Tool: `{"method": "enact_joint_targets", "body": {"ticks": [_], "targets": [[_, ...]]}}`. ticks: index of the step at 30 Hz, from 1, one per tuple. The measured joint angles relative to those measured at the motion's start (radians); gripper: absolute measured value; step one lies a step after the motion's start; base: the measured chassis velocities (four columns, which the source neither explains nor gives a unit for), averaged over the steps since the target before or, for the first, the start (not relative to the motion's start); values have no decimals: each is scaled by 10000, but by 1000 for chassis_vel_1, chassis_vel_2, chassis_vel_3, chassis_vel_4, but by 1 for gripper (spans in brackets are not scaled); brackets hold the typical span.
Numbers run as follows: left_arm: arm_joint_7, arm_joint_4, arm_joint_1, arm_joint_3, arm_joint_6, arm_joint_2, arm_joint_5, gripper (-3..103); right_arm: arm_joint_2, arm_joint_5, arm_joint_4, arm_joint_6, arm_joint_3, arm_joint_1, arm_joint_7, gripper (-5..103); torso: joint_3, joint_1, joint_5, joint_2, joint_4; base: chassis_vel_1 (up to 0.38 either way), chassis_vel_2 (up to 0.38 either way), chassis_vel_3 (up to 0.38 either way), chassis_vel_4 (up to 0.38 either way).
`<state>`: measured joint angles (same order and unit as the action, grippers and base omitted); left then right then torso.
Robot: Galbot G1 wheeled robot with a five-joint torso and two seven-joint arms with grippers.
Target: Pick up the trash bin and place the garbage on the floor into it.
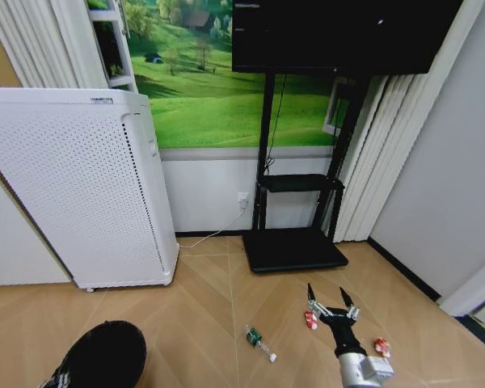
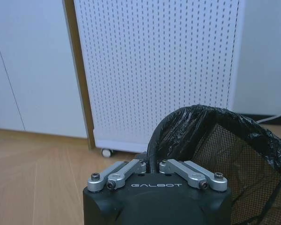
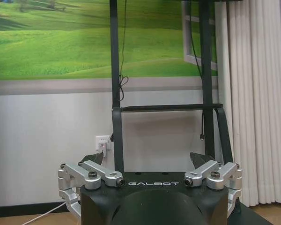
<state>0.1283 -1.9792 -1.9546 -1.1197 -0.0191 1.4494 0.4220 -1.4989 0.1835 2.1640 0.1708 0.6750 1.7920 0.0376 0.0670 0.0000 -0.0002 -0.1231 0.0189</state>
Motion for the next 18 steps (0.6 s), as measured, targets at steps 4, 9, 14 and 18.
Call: {"method": "enact_joint_targets", "body": {"ticks": [4,9,14,18], "targets": [[-1,-52,-164,-154,-840,7,249,7,8,-112,-81,26,-73,10,64,100,1,0,3,0,-3,0,0,0,0],[-118,118,-23,-238,-1185,14,484,7,80,-252,-275,51,-228,4,94,100,0,0,2,-1,-2,53,40,-53,-44],[-104,57,58,-236,-1341,43,488,7,190,-437,-481,47,-428,-40,63,100,0,-1,-1,-1,0,135,113,-143,-144],[20,-198,67,-174,-1359,81,512,7,447,-374,-779,-92,-654,-244,-74,100,1,0,4,-1,0,228,209,-193,-224]]}}
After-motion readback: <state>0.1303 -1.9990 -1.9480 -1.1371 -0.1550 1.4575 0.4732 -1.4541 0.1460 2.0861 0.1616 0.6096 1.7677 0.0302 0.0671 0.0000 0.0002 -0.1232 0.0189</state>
